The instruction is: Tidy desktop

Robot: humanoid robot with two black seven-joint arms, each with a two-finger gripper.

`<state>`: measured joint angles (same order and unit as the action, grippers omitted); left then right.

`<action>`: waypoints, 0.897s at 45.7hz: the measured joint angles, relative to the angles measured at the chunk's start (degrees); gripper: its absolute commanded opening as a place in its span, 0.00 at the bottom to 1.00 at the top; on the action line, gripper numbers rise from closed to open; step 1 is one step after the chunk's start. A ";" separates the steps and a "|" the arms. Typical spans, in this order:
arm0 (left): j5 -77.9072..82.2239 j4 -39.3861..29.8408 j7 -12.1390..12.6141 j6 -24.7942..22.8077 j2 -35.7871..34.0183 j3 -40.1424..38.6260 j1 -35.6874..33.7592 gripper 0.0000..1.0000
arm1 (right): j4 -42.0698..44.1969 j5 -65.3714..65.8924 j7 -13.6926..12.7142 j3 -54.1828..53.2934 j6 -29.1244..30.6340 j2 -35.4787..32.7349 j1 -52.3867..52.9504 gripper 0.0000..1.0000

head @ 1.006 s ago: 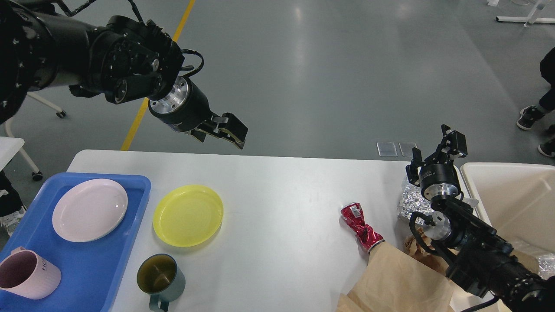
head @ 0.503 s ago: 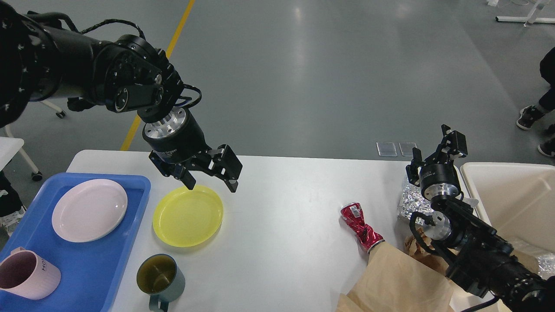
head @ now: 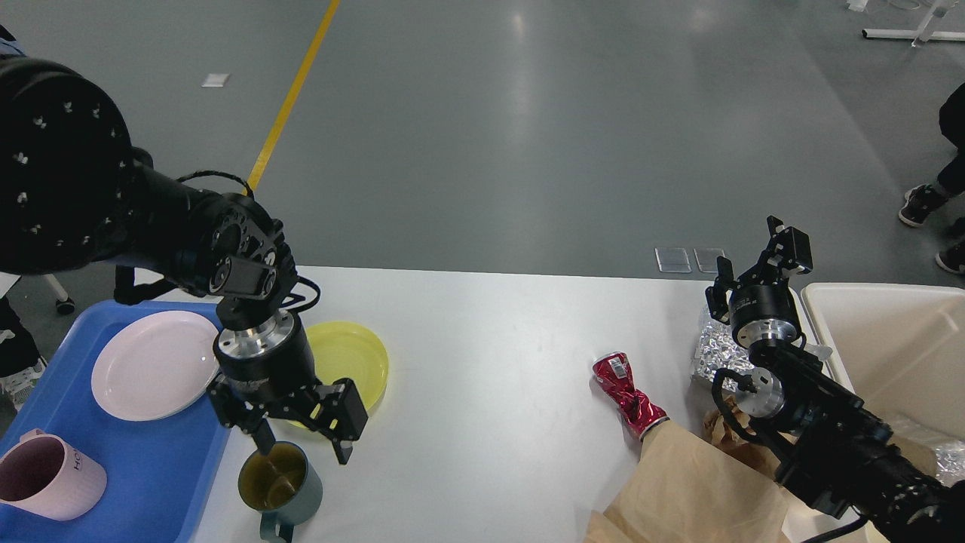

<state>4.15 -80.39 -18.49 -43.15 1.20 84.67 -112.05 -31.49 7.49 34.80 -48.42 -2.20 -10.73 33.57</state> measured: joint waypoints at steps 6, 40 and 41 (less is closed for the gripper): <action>0.08 -2.33 1.77 4.54 -0.40 2.20 0.35 0.96 | 0.00 -0.01 0.00 0.00 0.00 0.00 0.00 1.00; 1.50 -7.54 3.41 23.78 -0.84 11.06 7.96 0.95 | 0.03 -0.01 0.00 0.00 0.00 0.00 0.00 1.00; 1.41 -7.59 3.41 24.23 -0.84 11.22 8.11 0.95 | 0.03 -0.01 0.00 0.00 0.00 0.00 0.00 1.00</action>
<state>5.56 -87.98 -15.08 -18.91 0.36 95.89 -103.94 -31.46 7.48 34.80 -48.42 -2.20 -10.72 33.57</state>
